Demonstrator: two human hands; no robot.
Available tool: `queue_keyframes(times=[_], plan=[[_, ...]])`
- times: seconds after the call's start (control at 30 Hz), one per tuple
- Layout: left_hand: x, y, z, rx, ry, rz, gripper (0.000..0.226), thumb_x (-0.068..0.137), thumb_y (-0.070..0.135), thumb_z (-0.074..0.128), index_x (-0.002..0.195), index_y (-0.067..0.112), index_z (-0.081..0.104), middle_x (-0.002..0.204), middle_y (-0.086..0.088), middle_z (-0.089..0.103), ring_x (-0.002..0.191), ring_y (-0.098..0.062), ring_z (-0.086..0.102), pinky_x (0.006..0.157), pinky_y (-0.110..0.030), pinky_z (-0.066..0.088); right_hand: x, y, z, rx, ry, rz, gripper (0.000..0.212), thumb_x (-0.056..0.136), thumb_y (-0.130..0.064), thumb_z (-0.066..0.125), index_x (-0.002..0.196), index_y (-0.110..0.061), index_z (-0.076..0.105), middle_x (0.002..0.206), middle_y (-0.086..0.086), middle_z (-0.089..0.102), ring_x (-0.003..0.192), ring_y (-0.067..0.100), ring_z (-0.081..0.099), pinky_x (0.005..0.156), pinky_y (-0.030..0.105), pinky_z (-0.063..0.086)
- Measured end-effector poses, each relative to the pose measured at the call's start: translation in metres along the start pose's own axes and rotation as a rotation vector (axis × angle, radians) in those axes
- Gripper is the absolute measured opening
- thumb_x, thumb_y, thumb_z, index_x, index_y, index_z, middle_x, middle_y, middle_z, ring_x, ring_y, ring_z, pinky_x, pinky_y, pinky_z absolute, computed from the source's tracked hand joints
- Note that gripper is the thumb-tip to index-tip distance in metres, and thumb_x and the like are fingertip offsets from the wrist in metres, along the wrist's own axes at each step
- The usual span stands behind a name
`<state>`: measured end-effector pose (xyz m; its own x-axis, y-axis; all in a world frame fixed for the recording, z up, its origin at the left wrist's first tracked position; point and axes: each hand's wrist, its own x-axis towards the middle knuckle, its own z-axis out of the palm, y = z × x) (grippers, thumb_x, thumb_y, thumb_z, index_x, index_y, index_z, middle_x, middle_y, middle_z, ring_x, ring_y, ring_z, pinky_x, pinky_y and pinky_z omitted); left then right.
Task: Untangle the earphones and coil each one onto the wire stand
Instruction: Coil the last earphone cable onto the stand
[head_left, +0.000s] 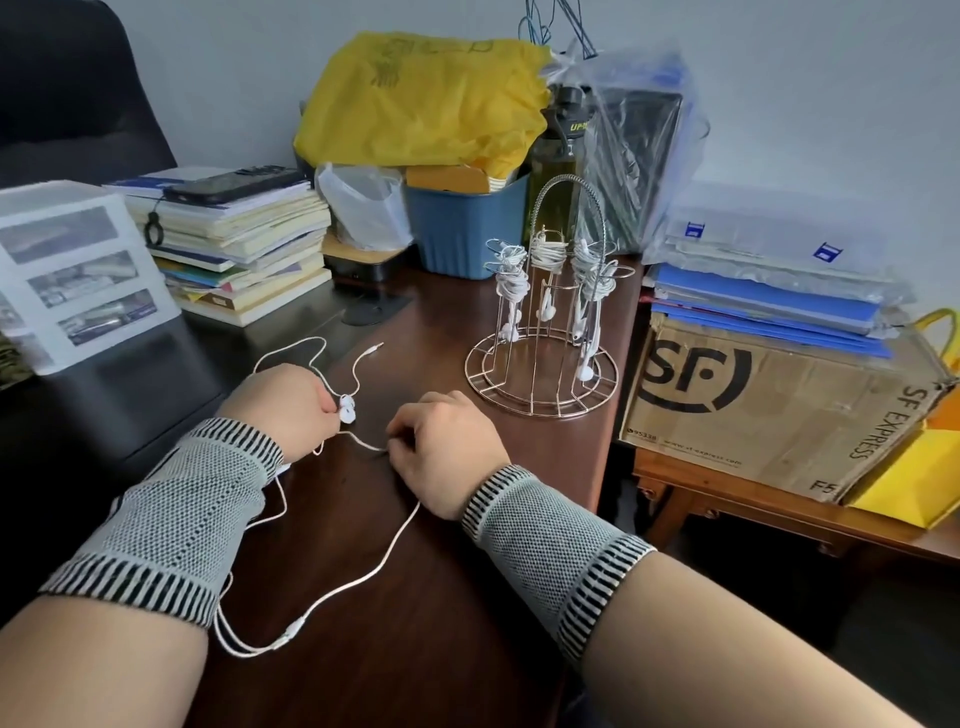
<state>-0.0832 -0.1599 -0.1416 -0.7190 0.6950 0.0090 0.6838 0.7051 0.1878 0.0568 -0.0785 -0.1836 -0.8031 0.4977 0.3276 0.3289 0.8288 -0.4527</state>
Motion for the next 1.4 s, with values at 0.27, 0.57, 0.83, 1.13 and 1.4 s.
queue_keyframes(times=[0.27, 0.57, 0.83, 1.13, 1.4], plan=[[0.014, -0.001, 0.022, 0.115, 0.032, -0.017, 0.034, 0.096, 0.033, 0.051, 0.068, 0.015, 0.050, 0.081, -0.007, 0.061, 0.073, -0.025, 0.053, 0.065, -0.032, 0.039, 0.000, 0.004, 0.000, 0.011, 0.010, 0.066, 0.021, 0.090, -0.024, 0.053, 0.100, -0.018, 0.070, 0.102, 0.005, 0.062, 0.102, 0.025, 0.051, 0.087, 0.030, 0.041], [0.010, 0.002, 0.018, 0.070, 0.123, 0.040, 0.026, 0.094, 0.037, 0.058, 0.108, 0.016, 0.063, 0.104, -0.007, 0.067, 0.096, -0.028, 0.061, 0.073, -0.032, 0.043, -0.004, 0.006, -0.007, 0.083, 0.034, 0.132, 0.019, 0.090, -0.023, 0.055, 0.096, -0.017, 0.072, 0.102, 0.005, 0.063, 0.097, 0.023, 0.059, 0.087, 0.029, 0.044], [0.008, 0.010, 0.021, 0.069, 0.122, -0.003, 0.027, 0.095, 0.021, 0.057, 0.121, 0.015, 0.060, 0.116, -0.009, 0.065, 0.106, -0.027, 0.061, 0.083, -0.036, 0.048, -0.003, 0.004, -0.007, 0.074, 0.030, 0.141, 0.019, 0.089, -0.023, 0.055, 0.095, -0.017, 0.072, 0.102, 0.005, 0.065, 0.097, 0.024, 0.060, 0.085, 0.028, 0.045], [0.013, 0.004, 0.023, -0.004, 0.111, 0.025, 0.029, 0.095, 0.030, 0.059, 0.120, 0.018, 0.058, 0.111, -0.004, 0.068, 0.105, -0.025, 0.060, 0.087, -0.039, 0.049, -0.004, 0.004, -0.009, 0.087, 0.032, 0.156, 0.018, 0.089, -0.023, 0.056, 0.093, -0.016, 0.072, 0.101, 0.005, 0.066, 0.095, 0.022, 0.060, 0.083, 0.027, 0.045], [0.005, 0.012, 0.023, 0.036, 0.145, 0.096, 0.022, 0.097, 0.017, 0.054, 0.119, 0.014, 0.051, 0.114, -0.010, 0.066, 0.102, -0.028, 0.061, 0.077, -0.035, 0.044, -0.003, 0.005, -0.009, 0.119, 0.062, 0.183, 0.018, 0.089, -0.022, 0.056, 0.096, -0.016, 0.071, 0.103, 0.004, 0.066, 0.095, 0.021, 0.061, 0.084, 0.026, 0.043]])
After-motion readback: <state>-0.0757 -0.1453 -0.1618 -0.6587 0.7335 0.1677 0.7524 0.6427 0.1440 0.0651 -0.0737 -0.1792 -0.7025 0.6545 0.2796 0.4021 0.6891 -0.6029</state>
